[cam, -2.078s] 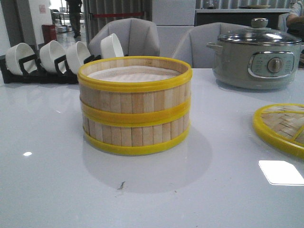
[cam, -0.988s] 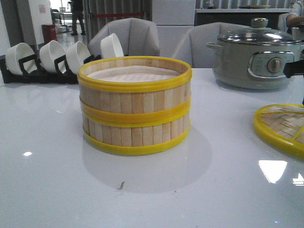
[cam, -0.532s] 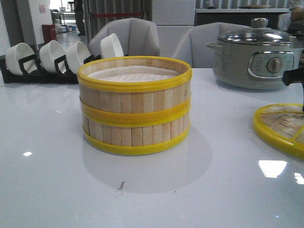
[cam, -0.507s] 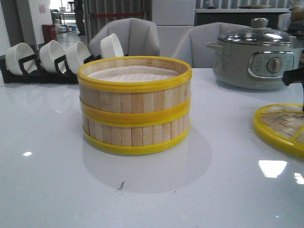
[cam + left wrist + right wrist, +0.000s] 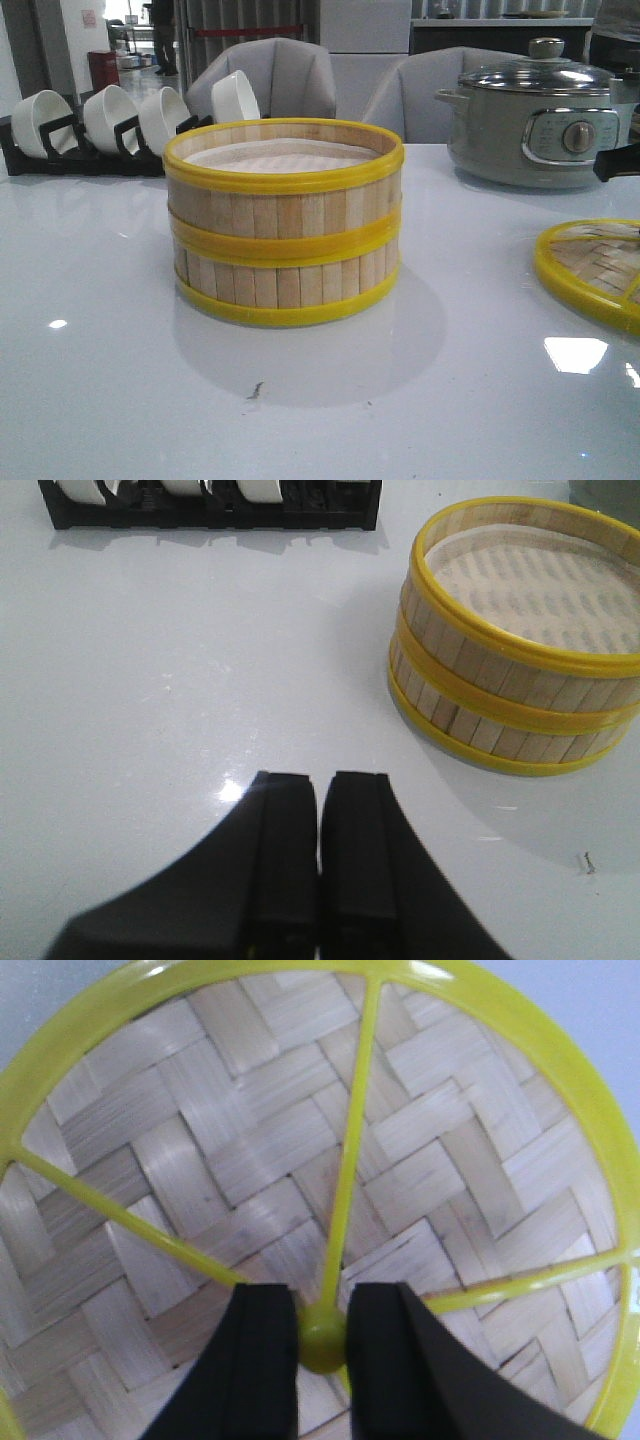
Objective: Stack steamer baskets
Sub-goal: 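Grasp the lid's centre knob with the right gripper, then lift the lid and lower it onto the top basket, then release the lid and withdraw the right gripper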
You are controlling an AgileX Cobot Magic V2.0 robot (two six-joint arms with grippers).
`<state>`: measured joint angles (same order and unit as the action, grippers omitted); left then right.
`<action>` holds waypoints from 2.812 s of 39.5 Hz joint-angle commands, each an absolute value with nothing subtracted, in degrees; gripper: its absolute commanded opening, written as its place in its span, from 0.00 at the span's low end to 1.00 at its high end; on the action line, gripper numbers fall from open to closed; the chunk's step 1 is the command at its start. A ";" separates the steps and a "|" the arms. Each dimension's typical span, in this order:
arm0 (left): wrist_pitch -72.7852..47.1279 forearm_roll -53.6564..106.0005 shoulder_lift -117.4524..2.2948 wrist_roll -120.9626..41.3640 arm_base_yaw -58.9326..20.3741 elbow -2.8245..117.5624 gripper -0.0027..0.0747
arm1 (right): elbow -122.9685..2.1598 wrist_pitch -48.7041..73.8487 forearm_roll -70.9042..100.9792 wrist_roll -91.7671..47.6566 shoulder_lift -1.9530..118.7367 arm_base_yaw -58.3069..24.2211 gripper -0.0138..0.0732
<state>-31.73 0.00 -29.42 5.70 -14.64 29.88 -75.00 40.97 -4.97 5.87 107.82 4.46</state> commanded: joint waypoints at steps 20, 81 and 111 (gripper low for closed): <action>-26.89 0.00 -29.53 6.14 -14.57 31.54 0.15 | -85.24 44.08 -5.81 5.40 94.77 -5.11 0.20; -26.89 0.00 -29.53 6.14 -14.57 31.54 0.15 | -132.66 60.42 -2.90 5.34 121.64 -33.23 0.20; -26.89 0.00 -29.53 6.14 -14.57 31.54 0.15 | -132.66 60.16 -3.18 5.39 120.55 -33.23 0.69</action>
<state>-31.31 0.00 -29.42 5.70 -14.64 29.88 -130.70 63.87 -2.30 5.87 125.52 -33.42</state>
